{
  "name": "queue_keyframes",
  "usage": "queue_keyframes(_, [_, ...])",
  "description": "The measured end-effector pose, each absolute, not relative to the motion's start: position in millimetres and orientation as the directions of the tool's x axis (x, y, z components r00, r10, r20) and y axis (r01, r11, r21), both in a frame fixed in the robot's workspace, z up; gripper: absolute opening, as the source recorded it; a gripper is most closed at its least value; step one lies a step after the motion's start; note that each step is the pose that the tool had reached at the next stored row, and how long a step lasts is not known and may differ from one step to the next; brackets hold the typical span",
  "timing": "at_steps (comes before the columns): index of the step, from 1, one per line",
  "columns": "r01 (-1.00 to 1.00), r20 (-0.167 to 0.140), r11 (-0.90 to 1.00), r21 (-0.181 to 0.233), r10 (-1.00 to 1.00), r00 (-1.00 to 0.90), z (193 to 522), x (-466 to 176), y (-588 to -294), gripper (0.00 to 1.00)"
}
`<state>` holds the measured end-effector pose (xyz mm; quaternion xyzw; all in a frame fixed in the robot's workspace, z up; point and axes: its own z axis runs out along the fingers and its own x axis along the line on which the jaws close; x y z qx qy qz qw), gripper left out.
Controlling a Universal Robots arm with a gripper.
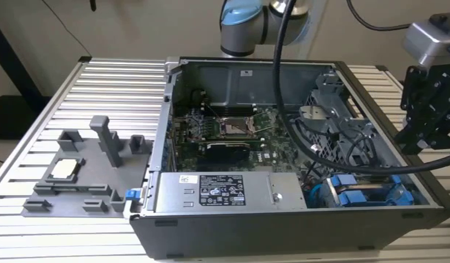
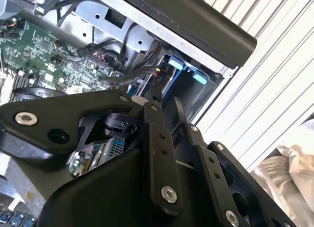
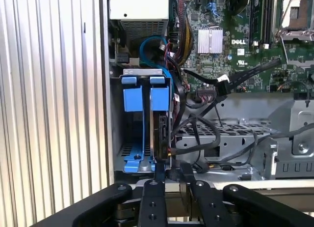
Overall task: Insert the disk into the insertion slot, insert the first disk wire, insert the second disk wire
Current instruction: 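Insert the first disk wire, then insert the second disk wire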
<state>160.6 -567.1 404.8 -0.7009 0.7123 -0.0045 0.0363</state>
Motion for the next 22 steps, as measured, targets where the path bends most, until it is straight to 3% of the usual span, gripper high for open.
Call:
queue_keyframes(7, [-0.998, -0.045, 0.017, -0.057, -0.999, -0.015, 405, 161, -565, 0.27])
queue_keyframes(22, [-0.998, -0.045, 0.017, -0.057, -0.999, -0.015, 405, 154, -520, 0.27])
